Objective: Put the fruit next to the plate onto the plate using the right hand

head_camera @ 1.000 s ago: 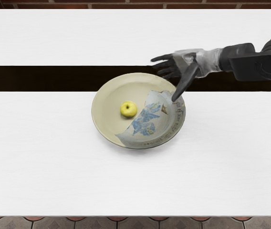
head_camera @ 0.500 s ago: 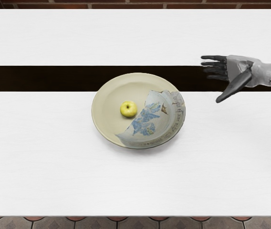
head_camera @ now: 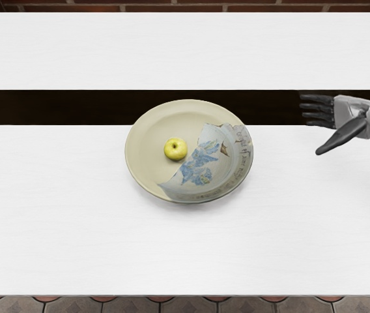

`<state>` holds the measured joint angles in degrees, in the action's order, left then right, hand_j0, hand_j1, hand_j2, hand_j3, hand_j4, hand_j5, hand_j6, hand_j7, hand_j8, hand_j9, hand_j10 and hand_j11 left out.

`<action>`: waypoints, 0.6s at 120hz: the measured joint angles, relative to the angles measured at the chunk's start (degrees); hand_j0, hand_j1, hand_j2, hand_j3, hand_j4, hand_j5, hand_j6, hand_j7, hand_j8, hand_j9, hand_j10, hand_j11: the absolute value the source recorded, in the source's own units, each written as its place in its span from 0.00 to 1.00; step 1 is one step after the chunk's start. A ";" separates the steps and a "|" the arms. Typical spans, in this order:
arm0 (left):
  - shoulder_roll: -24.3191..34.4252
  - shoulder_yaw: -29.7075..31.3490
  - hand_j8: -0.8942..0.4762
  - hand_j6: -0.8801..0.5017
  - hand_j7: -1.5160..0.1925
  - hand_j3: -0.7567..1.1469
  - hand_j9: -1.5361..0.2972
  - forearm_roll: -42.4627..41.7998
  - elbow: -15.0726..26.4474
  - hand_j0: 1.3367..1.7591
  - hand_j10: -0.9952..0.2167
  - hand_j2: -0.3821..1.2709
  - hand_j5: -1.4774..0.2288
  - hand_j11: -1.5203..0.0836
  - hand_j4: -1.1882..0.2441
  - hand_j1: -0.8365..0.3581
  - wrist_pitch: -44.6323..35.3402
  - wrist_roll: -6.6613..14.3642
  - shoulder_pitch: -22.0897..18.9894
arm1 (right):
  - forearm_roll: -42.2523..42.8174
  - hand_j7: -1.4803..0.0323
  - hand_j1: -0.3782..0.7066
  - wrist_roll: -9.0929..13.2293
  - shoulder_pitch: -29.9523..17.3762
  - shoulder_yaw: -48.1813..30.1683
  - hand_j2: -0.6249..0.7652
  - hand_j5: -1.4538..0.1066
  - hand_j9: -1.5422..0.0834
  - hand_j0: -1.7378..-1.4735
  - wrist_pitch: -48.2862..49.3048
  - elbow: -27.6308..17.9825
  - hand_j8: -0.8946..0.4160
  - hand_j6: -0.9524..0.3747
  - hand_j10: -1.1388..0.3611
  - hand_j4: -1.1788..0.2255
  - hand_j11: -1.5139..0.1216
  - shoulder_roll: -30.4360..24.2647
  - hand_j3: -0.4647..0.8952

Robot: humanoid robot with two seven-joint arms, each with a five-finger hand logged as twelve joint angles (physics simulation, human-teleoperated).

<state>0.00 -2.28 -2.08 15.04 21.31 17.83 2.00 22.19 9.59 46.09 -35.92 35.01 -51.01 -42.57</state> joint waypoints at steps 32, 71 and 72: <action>0.00 0.08 0.65 0.64 0.89 0.40 0.84 -0.01 -0.01 0.76 0.82 0.23 0.87 0.95 0.83 0.99 0.01 0.00 -0.07 | -0.02 0.94 0.07 0.07 -5.65 -7.78 0.44 0.90 0.92 0.30 0.00 0.11 0.65 0.69 0.73 0.81 0.89 -3.42 0.34; 0.00 0.07 0.65 0.64 0.89 0.40 0.84 0.00 -0.01 0.76 0.82 0.23 0.87 0.95 0.83 0.99 0.00 0.00 -0.07 | 0.03 0.94 0.07 0.15 -6.80 -9.59 0.44 0.90 0.92 0.30 0.00 0.12 0.65 0.69 0.73 0.81 0.89 -2.61 0.34; 0.00 0.07 0.65 0.64 0.89 0.40 0.84 0.00 -0.01 0.76 0.82 0.23 0.87 0.95 0.83 0.99 0.00 0.00 -0.07 | 0.03 0.94 0.07 0.15 -6.80 -9.60 0.44 0.90 0.92 0.30 0.00 0.12 0.65 0.69 0.73 0.81 0.89 -2.59 0.34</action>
<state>0.00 -2.21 -2.08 15.03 21.31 17.83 1.93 22.22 9.73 39.29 -45.52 35.01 -50.89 -45.16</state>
